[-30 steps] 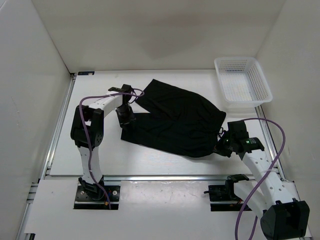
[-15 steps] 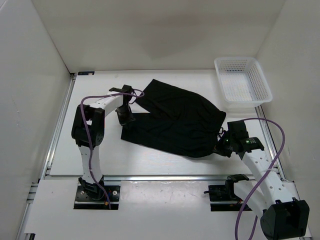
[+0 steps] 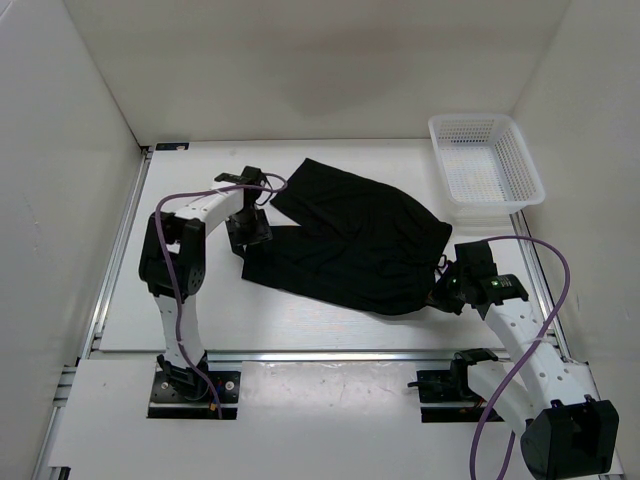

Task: Fold and stack the shorts
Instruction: Flatten the shorts out

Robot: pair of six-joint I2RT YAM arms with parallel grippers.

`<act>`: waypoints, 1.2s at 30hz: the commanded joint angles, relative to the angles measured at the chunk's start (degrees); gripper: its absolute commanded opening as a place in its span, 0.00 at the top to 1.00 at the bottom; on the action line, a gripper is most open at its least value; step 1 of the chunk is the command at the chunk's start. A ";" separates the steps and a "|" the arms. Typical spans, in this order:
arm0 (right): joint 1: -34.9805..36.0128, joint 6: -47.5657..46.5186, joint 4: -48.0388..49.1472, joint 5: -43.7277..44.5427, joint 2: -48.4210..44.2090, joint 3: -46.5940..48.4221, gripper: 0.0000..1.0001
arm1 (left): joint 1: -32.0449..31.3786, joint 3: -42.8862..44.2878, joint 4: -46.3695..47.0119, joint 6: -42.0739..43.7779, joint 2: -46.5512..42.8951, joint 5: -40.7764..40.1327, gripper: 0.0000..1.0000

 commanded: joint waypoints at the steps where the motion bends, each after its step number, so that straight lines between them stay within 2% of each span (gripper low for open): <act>1: 0.29 -0.93 0.46 0.48 -0.59 0.68 1.00 | 0.09 1.25 0.98 1.22 -0.12 2.78 0.32; 4: 0.29 -0.93 0.46 0.48 -0.59 0.68 1.00 | 0.09 1.77 2.20 1.75 2.69 4.88 0.32; 7: 0.29 -0.93 0.46 0.48 -0.59 1.21 1.00 | 0.09 1.78 2.73 1.75 3.84 6.03 0.38; 8: 0.29 -0.93 0.46 0.48 -0.59 1.21 1.00 | 0.09 2.30 2.74 1.75 3.84 6.56 0.41; 9: 0.29 -0.93 0.46 0.48 -0.59 1.21 1.00 | 0.09 2.30 2.74 2.27 3.84 6.56 0.50; 11: 0.29 -0.93 0.46 0.48 -0.59 1.21 1.00 | 0.09 2.30 2.74 2.28 3.84 6.56 0.57; 12: 0.29 -0.93 0.46 0.48 -0.59 1.21 1.00 | 0.09 2.30 2.74 2.28 3.84 6.56 0.64; 16: 0.29 -0.93 0.46 0.48 -0.06 1.21 1.00 | 0.09 2.30 2.13 2.28 2.44 5.95 0.79; 19: 0.29 -0.93 0.46 0.48 -0.06 1.73 1.00 | 0.09 1.78 1.42 2.28 0.86 4.20 0.78; 20: 0.29 -1.45 0.46 0.48 0.46 1.73 1.00 | 0.09 1.78 0.63 2.28 0.24 4.19 0.65; 21: 0.29 -1.45 0.46 0.48 0.47 1.73 1.00 | 0.09 1.78 0.10 2.28 0.24 3.41 0.62; 25: 0.29 -1.45 0.46 0.48 0.47 1.73 1.00 | 0.09 1.78 -0.43 1.75 -1.78 2.87 0.62; 30: 0.29 -1.45 0.46 0.48 0.47 1.73 1.00 | 0.09 0.54 -0.43 1.75 -2.31 2.34 0.74; 32: 0.29 -1.45 0.46 0.48 0.47 1.21 1.00 | 0.09 0.02 -0.43 1.75 -2.31 2.34 0.74; 35: 0.29 -1.45 0.46 0.48 0.47 1.21 1.00 | 0.09 -0.59 -0.43 1.75 -2.31 2.95 0.61; 36: 0.29 -1.45 0.46 0.48 0.47 1.21 1.00 | 0.09 -0.60 -0.43 1.75 -2.31 2.96 0.61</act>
